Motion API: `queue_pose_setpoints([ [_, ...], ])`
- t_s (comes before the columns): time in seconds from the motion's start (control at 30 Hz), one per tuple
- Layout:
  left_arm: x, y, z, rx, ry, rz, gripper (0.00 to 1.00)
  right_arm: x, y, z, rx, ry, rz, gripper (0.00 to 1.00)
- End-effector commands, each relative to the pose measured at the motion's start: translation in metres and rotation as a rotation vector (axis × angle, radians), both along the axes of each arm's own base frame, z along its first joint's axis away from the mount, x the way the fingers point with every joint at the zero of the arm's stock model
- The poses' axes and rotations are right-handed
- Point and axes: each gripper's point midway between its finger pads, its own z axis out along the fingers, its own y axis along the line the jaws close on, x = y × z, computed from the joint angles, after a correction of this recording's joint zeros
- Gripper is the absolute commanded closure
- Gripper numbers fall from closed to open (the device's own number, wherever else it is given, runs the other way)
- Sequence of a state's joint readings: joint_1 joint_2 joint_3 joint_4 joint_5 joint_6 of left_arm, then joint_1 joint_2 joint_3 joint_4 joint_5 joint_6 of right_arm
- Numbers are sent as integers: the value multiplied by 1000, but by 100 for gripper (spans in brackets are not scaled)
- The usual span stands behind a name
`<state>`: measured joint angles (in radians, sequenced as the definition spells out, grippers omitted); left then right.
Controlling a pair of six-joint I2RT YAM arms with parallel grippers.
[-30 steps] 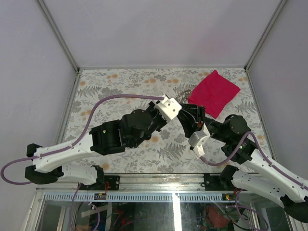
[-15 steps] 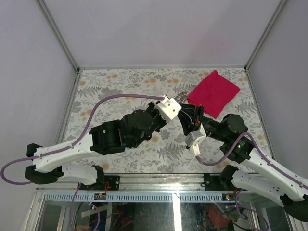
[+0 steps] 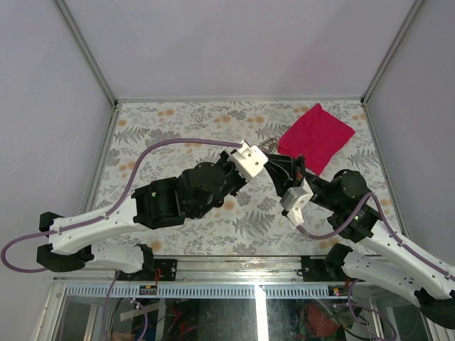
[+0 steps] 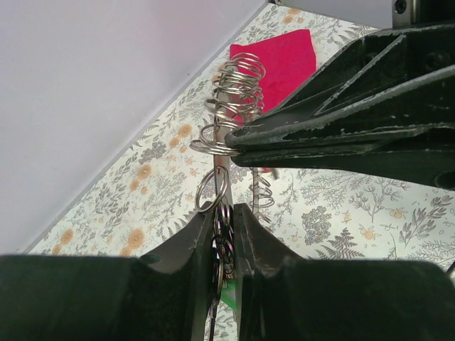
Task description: Put the keys on the keyring
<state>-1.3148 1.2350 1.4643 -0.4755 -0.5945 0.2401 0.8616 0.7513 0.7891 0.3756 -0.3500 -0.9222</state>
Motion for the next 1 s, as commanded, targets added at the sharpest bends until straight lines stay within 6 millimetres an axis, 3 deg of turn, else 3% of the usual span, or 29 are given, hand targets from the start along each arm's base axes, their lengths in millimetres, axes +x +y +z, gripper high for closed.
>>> queue_pose_setpoints([
  [0.0,-5,3,42,-153,-24,-7,100,-6,-14,40,161,37,2,100],
  [0.33,-6,2,42,-154,-22,-18,100,2,-12,39,194,65,-12,85],
  [0.97,-4,-6,38,-124,-22,-24,100,-2,-4,31,129,50,14,71],
])
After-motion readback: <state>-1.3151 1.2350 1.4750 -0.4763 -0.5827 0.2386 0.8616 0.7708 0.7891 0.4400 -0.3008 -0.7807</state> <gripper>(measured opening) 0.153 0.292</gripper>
